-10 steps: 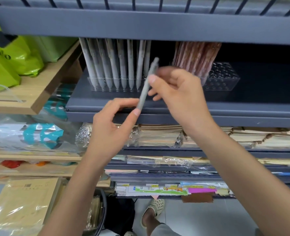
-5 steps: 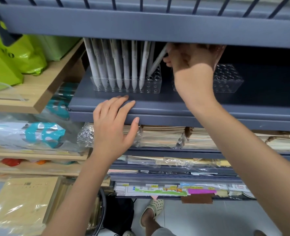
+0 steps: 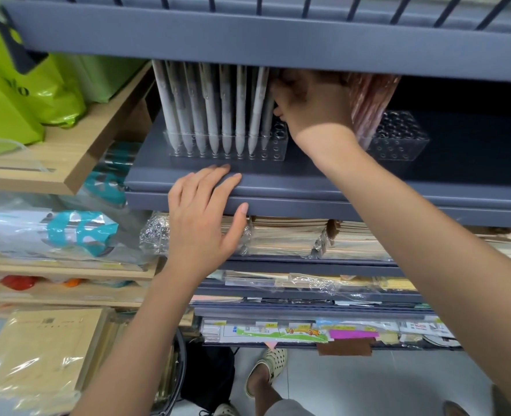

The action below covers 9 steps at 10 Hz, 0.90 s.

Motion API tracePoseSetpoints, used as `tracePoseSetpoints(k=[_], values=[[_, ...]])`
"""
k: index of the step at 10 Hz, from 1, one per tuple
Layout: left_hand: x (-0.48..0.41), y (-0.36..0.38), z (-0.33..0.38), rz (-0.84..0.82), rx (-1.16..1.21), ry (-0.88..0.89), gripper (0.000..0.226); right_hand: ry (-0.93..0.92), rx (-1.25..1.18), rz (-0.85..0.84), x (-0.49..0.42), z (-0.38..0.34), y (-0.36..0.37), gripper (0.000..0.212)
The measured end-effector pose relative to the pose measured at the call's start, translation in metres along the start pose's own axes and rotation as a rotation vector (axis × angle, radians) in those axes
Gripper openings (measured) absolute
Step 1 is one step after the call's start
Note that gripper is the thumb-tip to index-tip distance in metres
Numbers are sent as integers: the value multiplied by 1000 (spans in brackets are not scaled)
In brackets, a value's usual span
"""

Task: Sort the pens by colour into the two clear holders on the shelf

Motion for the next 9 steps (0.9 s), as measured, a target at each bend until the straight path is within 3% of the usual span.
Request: tracePoseSetpoints(k=[3,4,6,7,8,9], values=[[-1,-4,1,-46,27,-13,40,47,-6,-33,6,5,-2,13],[-6,-14,5,-113,154,-122,37,66,-124,-25,27,5,-13,18],[-9,-56,16,-119,748,-490,23,75,-176,-27,83,7,-59,11],[7,-74,29,-137,911,-534,19,97,-238,-52,127,14,-85,8],[40,-76,37,-163,1043,-656,17,228,-289,-91,178,44,-101,11],[90,-58,39,-289,1081,-851,14,496,-317,-93,246,108,-97,11]])
Point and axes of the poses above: each hand's wrist, its own x-axis away from the middle knuckle, its own y-axis out of the palm, z = x × y, the point moved 3 cm from there along -x, towards the middle knuckle, and after that the axes turned 2 degrees about x, right-handed, at the moved point
